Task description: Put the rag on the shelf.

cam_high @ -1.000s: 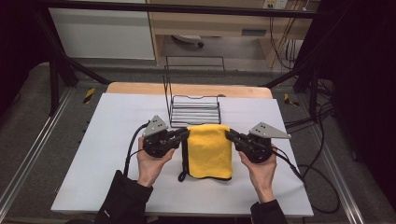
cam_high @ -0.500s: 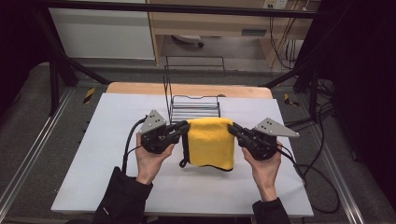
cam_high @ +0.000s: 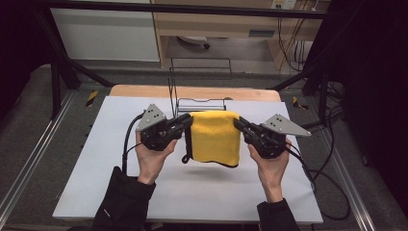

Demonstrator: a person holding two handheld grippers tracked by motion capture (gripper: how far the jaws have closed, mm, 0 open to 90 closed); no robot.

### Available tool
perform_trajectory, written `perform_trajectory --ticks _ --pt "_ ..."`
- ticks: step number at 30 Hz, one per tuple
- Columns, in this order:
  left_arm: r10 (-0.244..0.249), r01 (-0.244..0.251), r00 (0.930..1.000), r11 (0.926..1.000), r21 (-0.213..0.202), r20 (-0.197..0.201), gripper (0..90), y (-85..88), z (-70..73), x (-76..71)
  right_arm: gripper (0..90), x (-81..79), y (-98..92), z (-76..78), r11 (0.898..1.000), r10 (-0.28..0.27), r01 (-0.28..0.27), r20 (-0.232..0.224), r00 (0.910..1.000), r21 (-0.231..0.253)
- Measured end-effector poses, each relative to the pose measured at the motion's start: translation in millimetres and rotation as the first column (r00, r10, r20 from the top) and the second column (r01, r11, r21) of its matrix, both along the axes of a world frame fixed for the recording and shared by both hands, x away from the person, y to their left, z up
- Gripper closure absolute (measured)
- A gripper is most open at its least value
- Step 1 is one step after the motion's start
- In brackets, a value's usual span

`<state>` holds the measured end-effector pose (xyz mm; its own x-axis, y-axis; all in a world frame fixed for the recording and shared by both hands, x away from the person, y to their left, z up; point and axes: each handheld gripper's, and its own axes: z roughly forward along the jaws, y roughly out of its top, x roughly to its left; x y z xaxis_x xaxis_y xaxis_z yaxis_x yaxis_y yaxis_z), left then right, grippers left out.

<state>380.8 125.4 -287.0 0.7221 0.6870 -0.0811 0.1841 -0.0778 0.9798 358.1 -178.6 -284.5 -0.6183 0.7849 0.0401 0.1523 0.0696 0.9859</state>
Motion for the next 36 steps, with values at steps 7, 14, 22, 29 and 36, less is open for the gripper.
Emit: perform_trajectory --ticks 7,14,22,29,36 --pt "0.017 -0.017 0.9997 0.9997 -0.018 0.019 79.4 3.4 9.6 4.3 84.9 3.3 4.4 8.1 1.0 -0.003 0.003 0.024 0.9997 0.013" --pt "0.04 -0.038 0.9982 0.9985 -0.04 0.043 79.4 5.3 21.9 10.2 84.9 11.6 8.5 19.7 1.0 -0.013 0.012 0.051 0.9986 0.027" --pt "0.062 -0.058 0.9961 0.9967 -0.058 0.062 79.4 7.4 32.7 18.8 84.9 21.1 12.8 31.2 0.999 -0.023 0.021 0.073 0.9971 0.033" --pt "0.068 -0.061 0.9939 0.9945 -0.085 0.086 79.4 8.2 42.7 23.5 84.9 28.5 14.9 41.9 0.998 -0.034 0.028 0.106 0.9938 0.051" --pt "0.083 -0.071 0.9901 0.9919 -0.106 0.113 79.4 9.5 58.7 28.4 84.9 34.7 17.1 56.0 0.998 -0.039 0.031 0.137 0.9899 0.062"
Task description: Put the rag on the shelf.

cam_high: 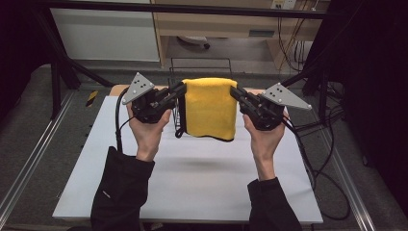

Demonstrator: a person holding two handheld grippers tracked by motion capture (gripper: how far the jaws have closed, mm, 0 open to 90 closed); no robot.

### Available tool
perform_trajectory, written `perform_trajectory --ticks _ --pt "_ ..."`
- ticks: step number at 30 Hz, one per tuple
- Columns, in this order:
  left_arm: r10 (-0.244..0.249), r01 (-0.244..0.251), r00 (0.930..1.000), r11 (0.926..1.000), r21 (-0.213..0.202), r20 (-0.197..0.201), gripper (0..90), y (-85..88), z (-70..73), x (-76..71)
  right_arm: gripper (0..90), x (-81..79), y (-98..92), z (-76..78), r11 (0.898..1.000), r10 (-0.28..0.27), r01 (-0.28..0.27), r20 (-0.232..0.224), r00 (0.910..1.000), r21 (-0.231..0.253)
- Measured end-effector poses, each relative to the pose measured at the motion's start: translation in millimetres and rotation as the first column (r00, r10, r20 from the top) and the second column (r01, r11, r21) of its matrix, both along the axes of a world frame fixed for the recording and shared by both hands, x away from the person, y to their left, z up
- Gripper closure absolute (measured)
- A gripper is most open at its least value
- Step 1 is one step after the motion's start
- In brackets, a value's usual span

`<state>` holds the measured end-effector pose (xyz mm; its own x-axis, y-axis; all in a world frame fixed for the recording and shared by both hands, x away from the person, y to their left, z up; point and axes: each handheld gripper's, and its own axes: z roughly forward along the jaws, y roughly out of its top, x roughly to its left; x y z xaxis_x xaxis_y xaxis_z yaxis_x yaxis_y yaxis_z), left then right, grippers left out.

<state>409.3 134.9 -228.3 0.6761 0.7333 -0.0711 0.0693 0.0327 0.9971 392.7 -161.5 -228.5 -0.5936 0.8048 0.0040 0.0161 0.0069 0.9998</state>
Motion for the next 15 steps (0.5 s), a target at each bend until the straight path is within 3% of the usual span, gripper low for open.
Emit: perform_trajectory --ticks 15 --pt "0.018 -0.016 0.9991 0.9989 -0.044 0.039 79.4 2.6 26.6 13.0 84.9 14.5 6.1 28.9 1.0 -0.015 0.014 0.05 0.9986 0.014"
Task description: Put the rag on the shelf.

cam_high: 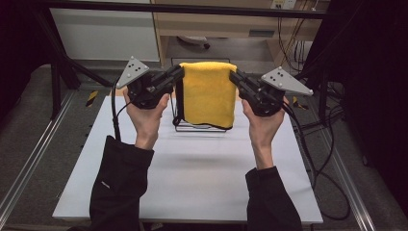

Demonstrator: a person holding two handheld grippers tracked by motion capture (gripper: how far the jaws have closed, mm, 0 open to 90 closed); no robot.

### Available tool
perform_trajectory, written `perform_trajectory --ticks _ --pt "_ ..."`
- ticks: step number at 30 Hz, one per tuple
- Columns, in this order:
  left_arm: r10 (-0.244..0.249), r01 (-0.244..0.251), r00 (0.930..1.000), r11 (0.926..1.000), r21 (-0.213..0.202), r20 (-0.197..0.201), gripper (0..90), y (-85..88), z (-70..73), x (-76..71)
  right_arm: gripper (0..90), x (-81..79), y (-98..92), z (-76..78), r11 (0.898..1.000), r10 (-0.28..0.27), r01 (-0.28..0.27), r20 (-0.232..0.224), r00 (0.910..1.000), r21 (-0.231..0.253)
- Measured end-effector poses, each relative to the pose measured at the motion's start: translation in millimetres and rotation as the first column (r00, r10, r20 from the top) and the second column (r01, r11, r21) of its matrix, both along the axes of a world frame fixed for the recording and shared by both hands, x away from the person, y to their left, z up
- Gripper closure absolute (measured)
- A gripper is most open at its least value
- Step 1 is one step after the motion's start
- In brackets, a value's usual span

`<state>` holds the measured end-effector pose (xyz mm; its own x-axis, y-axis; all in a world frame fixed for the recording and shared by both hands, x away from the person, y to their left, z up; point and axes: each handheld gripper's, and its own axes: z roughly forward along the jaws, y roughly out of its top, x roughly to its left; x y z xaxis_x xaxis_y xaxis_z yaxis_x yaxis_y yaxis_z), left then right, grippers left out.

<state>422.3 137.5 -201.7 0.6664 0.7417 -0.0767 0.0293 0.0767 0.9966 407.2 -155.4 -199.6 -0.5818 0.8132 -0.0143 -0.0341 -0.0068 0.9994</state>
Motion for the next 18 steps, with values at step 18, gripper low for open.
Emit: perform_trajectory --ticks 18 --pt "0.03 -0.03 0.998 0.9996 -0.003 0.055 79.4 5.6 48.0 14.3 84.9 20.8 10.0 47.3 1.0 -0.017 0.016 0.058 0.9982 0.01"
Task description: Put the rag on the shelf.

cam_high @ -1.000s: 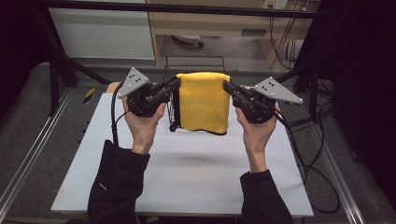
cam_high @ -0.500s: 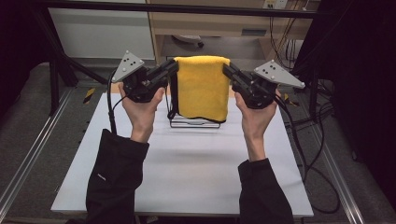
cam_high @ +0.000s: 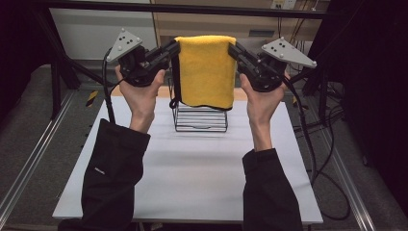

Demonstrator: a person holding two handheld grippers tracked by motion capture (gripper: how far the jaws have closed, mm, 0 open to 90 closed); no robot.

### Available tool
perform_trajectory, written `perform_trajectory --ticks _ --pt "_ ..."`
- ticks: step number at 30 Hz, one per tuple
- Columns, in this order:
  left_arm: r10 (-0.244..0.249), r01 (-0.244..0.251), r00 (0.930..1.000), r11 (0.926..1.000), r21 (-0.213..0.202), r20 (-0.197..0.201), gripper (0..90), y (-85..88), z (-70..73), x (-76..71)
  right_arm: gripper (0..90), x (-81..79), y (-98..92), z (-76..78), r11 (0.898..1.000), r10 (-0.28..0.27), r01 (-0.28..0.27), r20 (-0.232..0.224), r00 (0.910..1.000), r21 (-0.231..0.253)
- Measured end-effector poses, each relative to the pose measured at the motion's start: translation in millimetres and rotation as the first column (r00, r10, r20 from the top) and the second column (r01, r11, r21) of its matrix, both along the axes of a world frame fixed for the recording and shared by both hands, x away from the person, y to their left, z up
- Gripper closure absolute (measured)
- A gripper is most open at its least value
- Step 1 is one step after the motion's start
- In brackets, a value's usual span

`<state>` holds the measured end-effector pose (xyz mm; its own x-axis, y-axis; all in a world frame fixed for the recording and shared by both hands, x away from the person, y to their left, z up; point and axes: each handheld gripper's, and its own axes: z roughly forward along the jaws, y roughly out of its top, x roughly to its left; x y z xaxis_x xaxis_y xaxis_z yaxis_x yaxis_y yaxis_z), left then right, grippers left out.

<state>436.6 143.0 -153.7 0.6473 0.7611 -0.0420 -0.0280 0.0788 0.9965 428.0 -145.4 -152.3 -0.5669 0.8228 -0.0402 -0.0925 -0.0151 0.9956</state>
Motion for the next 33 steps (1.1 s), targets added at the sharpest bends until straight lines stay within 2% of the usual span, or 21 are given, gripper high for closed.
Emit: perform_trajectory --ticks 9,15,19,22,28,29,33 --pt "0.028 -0.028 0.9996 0.9995 0.01 0.001 79.4 1.4 10.6 16.0 84.9 16.7 4.9 5.9 1.0 -0.004 0.004 0.003 1.0 0.006" --pt "0.031 -0.031 0.9995 0.9995 0.004 0.01 79.4 2.6 21.6 24.3 84.9 27.6 6.2 16.1 1.0 -0.005 0.004 0.015 0.9999 0.015" --pt "0.051 -0.051 0.9986 0.9986 0.013 0.014 79.4 1.3 28.4 31.5 84.8 38.0 8.3 22.3 1.0 -0.012 0.012 0.011 0.9999 0.009" --pt "0.05 -0.05 0.9986 0.9985 0.022 0.015 79.4 1.5 31.6 37.6 84.9 44.1 8.3 24.4 1.0 -0.017 0.017 0.015 0.9998 0.004" --pt "0.034 -0.035 0.9993 0.9994 -0.006 -0.011 79.4 1.9 35.4 52.8 84.8 54.8 8.2 30.6 1.0 -0.024 0.024 0.013 0.9996 0.005" --pt "0.033 -0.033 0.9993 0.9994 -0.004 -0.017 79.4 2.0 37.1 57.6 84.8 56.7 8.3 31.8 1.0 -0.028 0.028 0.012 0.9995 0.001" --pt "0.038 -0.038 0.9993 0.9992 0.014 -0.005 79.4 1.0 41.6 61.8 84.8 65.0 7.0 34.9 1.0 -0.029 0.029 0.012 0.9995 0.006"
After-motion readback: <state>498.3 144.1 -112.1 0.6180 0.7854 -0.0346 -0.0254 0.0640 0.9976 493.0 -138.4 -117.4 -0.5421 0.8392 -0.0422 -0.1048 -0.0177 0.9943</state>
